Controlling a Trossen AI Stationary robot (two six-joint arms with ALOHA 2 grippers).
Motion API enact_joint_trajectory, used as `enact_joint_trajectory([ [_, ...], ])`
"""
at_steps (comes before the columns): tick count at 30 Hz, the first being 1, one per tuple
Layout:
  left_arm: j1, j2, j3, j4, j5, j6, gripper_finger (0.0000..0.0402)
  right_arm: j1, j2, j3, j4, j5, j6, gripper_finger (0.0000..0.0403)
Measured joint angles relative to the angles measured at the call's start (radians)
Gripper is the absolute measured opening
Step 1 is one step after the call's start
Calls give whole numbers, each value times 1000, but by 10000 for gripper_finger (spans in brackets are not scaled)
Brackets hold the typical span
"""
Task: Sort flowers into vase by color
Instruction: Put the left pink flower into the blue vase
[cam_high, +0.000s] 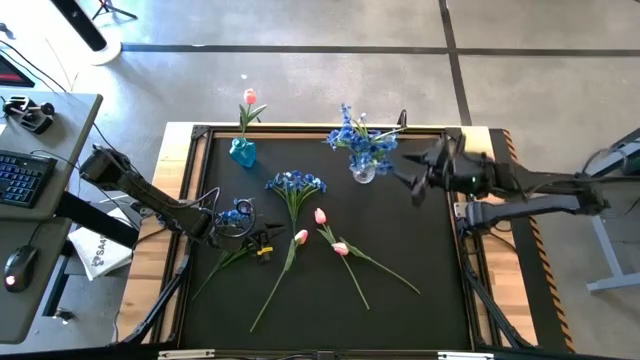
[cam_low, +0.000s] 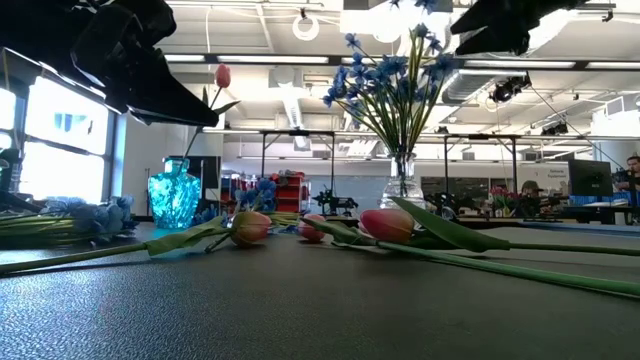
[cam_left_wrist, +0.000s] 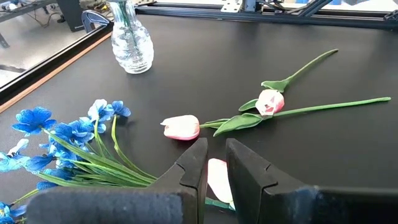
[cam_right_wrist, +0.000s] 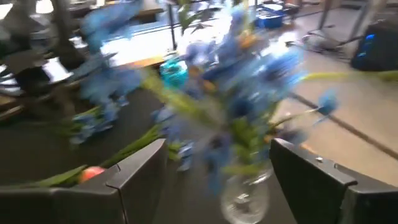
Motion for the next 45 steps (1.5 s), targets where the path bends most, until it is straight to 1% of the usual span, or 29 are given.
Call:
enact_joint_trajectory([
  [3, 0, 0, 0, 1, 1, -7, 44, 138, 5, -58, 2, 78, 71, 275],
  [10, 0, 0, 0, 29, 8, -14, 44, 456, 70, -212, 67, 308, 325, 270],
  [14, 0, 0, 4, 57, 9, -15, 44, 600, 156, -279, 174, 390, 390, 270],
  [17, 0, 0, 34, 44, 29, -23, 44, 661, 240, -316, 278, 414, 407, 270],
  [20, -4, 0, 87, -42, 64, -27, 44, 692, 330, -334, 375, 416, 409, 270],
  [24, -30, 0, 191, -270, 78, -84, 44, 712, 450, -334, 490, 417, 408, 270],
  [27, -66, 0, 263, -472, 87, -170, 44, 716, 530, -334, 551, 417, 408, 270],
  [30, -107, 0, 323, -659, 126, -285, 44, 715, 589, -334, 561, 417, 420, 270],
  [33, -151, 0, 356, -800, 168, -412, 44, 714, 628, -334, 561, 440, 457, 270],
  [39, -243, 0, 366, -950, 236, -636, 44, 714, 661, -334, 573, 485, 477, 270],
  [45, -315, 0, 366, -1071, 318, -865, 44, 714, 660, -334, 573, 491, 477, 270],
])
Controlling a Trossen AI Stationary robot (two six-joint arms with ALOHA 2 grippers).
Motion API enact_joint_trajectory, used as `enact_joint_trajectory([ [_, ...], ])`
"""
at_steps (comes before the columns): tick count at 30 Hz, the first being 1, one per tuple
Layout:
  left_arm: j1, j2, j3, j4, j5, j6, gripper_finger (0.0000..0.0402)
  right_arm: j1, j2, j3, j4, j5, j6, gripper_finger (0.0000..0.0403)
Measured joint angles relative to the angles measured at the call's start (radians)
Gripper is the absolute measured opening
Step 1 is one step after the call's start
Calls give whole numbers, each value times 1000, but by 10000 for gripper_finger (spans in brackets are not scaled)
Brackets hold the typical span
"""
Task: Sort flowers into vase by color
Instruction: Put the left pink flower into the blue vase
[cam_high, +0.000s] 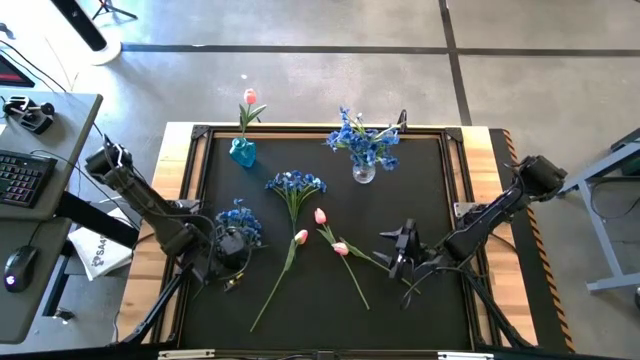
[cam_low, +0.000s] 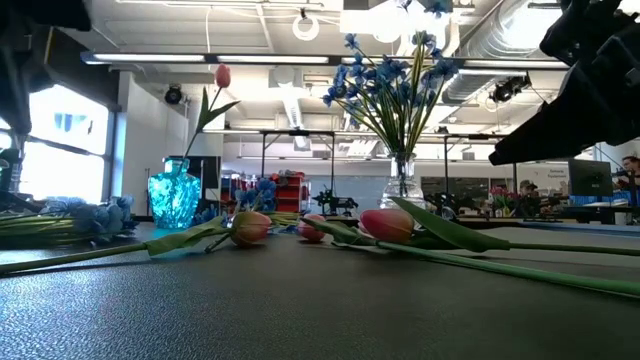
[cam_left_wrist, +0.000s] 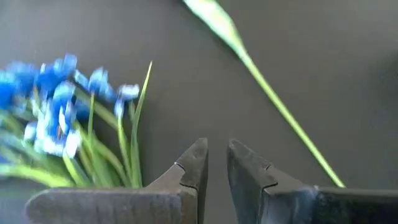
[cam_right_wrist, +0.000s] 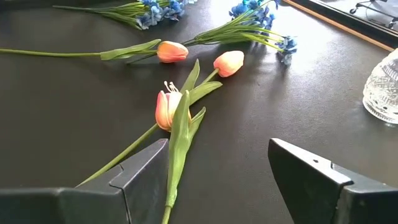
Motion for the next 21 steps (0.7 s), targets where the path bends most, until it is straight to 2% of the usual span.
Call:
enact_joint_trajectory([
  [5, -27, 0, 0, -47, 1, -76, 44, 0, 0, 0, 0, 13, 0, 270],
  [12, -26, 1, 0, -6, -73, -159, 44, 0, 0, 0, 11, 18, 0, 270],
  [16, -22, 34, 0, 81, -179, -224, 44, 0, -1, 0, 13, 29, -2, 270],
  [18, -11, 69, 0, 154, -207, -141, 45, 0, -1, 0, 13, 37, -5, 270],
  [21, 3, 151, 0, 286, -184, 43, 50, 0, -1, 0, 13, 44, -9, 270],
])
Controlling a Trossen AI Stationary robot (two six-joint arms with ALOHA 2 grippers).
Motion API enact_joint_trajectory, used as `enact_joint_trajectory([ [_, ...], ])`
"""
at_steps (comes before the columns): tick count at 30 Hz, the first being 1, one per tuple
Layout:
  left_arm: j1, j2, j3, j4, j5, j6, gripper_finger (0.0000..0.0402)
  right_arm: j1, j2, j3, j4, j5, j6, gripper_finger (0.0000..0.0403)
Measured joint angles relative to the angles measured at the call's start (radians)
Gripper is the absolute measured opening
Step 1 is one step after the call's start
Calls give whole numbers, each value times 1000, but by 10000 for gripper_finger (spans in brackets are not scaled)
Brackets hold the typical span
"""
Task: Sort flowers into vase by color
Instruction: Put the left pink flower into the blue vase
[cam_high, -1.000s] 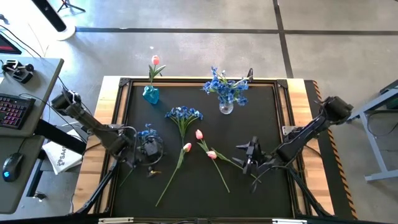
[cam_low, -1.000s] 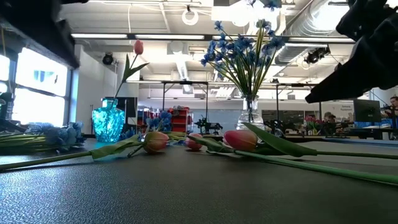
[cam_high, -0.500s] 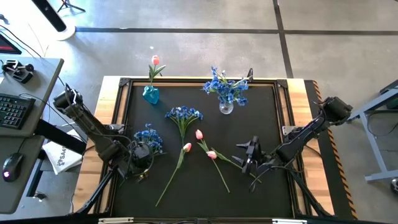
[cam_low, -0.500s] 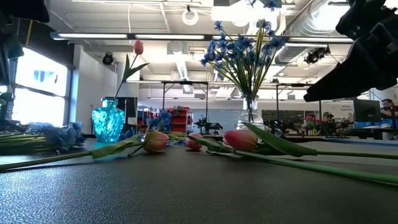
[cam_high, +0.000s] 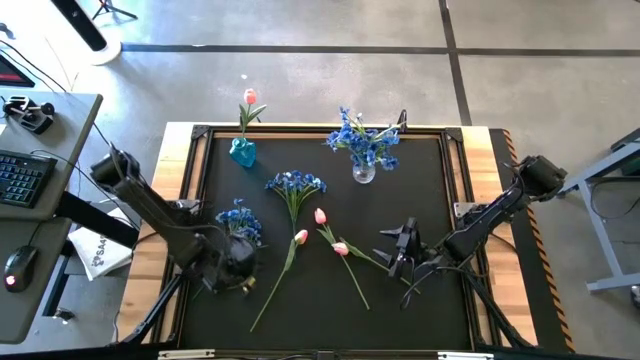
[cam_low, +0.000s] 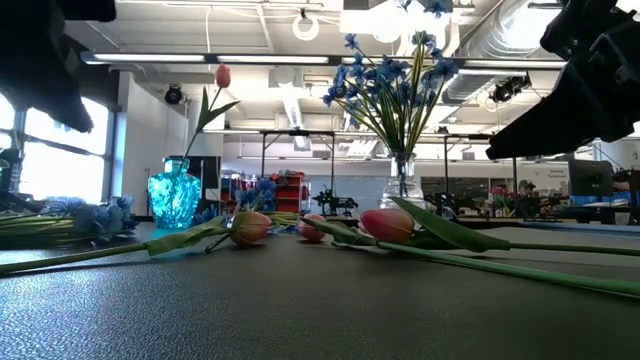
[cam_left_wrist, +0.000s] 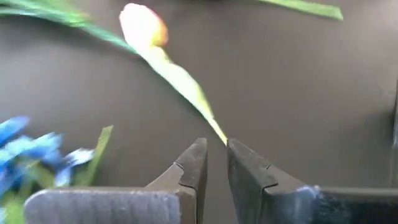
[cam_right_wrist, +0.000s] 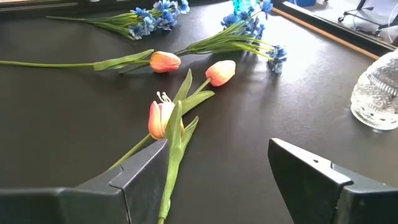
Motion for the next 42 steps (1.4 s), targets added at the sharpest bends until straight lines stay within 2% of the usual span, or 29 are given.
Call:
enact_joint_trajectory([
  [3, 26, 88, 0, 111, 63, 127, 65, 0, 0, 0, 0, 0, -3, 270],
  [8, 92, 199, 44, 86, 201, 137, 107, 0, 0, 0, 0, -3, -3, 270],
  [16, 204, 268, 91, 89, 209, 155, 181, 0, 0, 0, 0, -4, -2, 270],
  [21, 251, 269, 92, 89, 207, 152, 197, 0, 0, 0, 0, -7, 0, 270],
  [25, 260, 269, 85, 102, 127, 101, 197, 0, 0, 0, -1, -7, 0, 270],
  [32, 223, 269, 83, 148, -39, 118, 197, 0, 0, 0, -8, -7, 0, 270],
  [38, 184, 279, 83, 153, -108, 100, 197, 0, 0, 0, -8, -7, 0, 270],
  [42, 164, 341, 83, 180, -126, 91, 197, 0, 0, 0, -10, -6, 0, 270],
])
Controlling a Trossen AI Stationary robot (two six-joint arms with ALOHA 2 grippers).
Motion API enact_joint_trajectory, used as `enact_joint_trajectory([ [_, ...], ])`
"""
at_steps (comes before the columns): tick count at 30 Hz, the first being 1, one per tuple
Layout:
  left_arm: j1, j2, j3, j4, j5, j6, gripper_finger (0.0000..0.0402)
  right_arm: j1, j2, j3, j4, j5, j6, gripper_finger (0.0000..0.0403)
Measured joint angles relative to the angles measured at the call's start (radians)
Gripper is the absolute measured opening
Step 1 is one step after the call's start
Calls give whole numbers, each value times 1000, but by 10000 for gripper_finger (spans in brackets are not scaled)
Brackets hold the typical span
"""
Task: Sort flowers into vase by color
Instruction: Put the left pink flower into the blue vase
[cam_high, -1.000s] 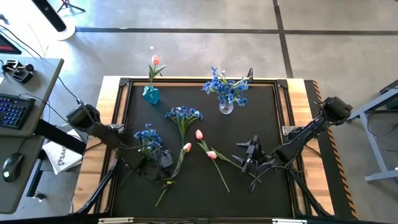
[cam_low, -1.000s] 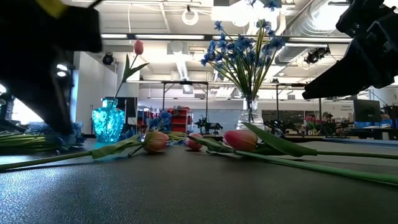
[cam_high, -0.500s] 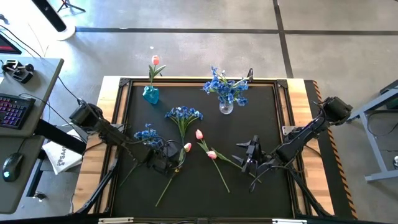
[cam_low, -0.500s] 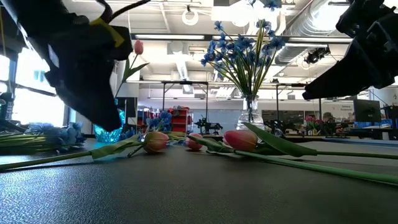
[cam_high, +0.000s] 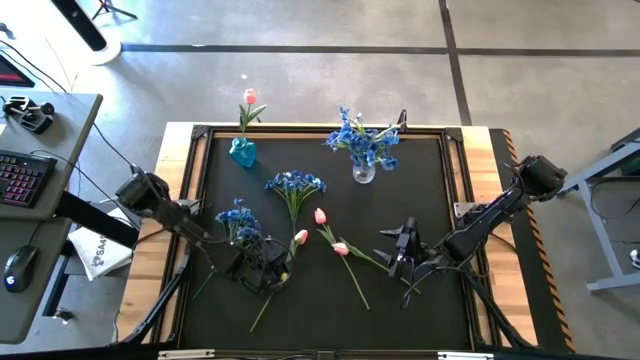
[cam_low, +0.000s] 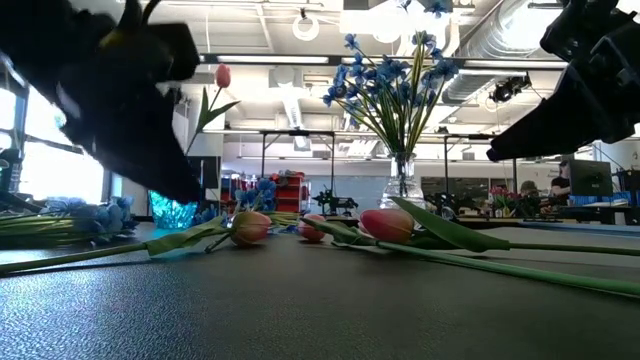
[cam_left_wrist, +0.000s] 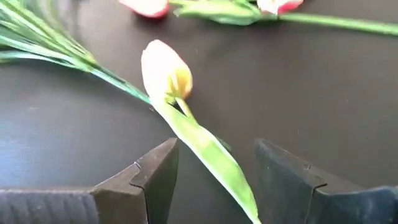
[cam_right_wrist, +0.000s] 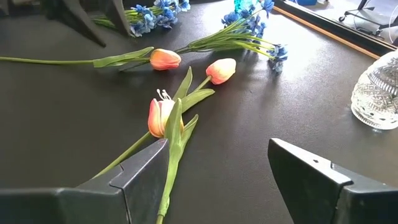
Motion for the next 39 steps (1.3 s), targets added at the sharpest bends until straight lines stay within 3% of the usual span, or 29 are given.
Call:
enact_joint_trajectory([
  [9, 4, 105, 1, 50, 76, -8, 191, 0, 0, 0, -5, 0, 8, 270],
  [20, 56, 91, 3, 32, 225, -31, 100, 0, 0, 0, -5, 6, 8, 270],
  [30, 80, 92, 3, 9, 274, -105, 71, 0, 0, 0, -5, 6, 8, 270],
  [36, 93, 78, 2, 8, 293, -132, 14, 0, 0, 0, -5, 6, 8, 270],
  [39, 91, 40, 0, -13, 297, -133, 7, 0, 0, 0, -6, 6, 8, 270],
])
